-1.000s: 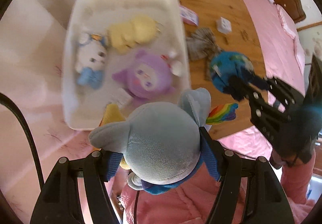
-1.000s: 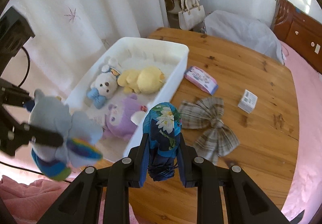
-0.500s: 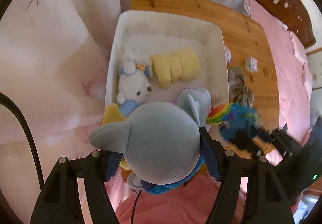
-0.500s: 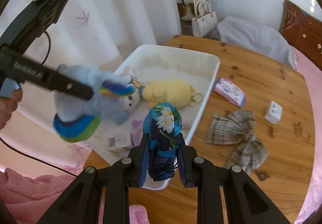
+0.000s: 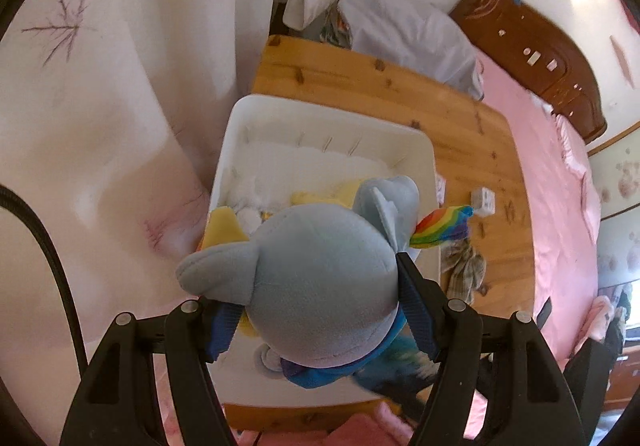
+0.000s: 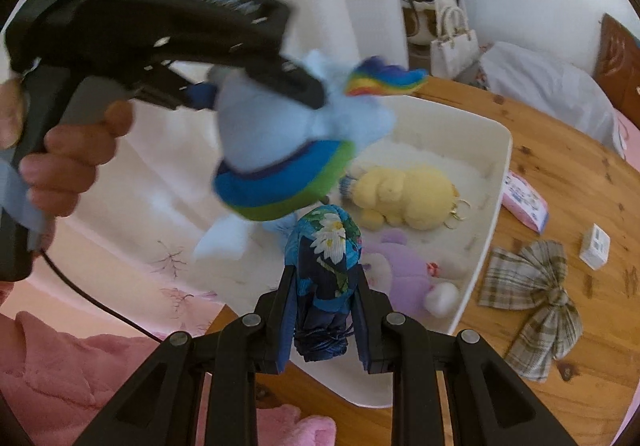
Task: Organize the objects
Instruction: 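Carry the unicorn with the left tool while the right tool carries the ball over the tray, then open both tools to drop the unicorn and blue ball into the tray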
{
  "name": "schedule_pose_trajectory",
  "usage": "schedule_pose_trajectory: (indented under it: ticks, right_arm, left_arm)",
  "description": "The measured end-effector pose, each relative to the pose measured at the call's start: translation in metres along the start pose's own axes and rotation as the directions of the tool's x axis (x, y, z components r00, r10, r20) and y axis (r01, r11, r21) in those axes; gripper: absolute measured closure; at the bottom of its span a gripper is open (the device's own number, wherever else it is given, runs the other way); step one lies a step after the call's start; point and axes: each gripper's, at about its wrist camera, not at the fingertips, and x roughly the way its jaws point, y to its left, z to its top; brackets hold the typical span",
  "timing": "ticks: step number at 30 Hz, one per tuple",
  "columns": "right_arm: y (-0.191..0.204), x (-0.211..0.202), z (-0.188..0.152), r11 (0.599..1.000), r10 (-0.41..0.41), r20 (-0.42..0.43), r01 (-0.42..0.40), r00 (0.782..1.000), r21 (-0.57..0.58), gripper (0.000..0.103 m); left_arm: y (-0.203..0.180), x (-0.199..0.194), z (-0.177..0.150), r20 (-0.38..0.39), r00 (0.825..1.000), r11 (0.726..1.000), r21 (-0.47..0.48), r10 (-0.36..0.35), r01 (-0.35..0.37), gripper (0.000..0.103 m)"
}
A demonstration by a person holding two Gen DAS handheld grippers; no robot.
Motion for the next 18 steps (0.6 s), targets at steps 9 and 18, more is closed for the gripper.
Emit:
schedule_pose_trajectory:
  ticks: [9, 18]
  right_arm:
    - [0.012, 0.002, 0.01, 0.999, -0.001, 0.043, 0.003, 0.999, -0.046, 0.076]
    - [0.002, -0.006, 0.008, 0.999, -0.032, 0.068, 0.033, 0.997, -0.017, 0.049]
  left_arm:
    - [-0.003, 0.008, 0.012, 0.08, 0.997, 0.999, -0.036, -0.02, 0.023, 0.029]
    - [-0.012, 0.01, 0.014, 0.133, 0.991, 0.999, -0.01, 0.033, -0.032, 0.028]
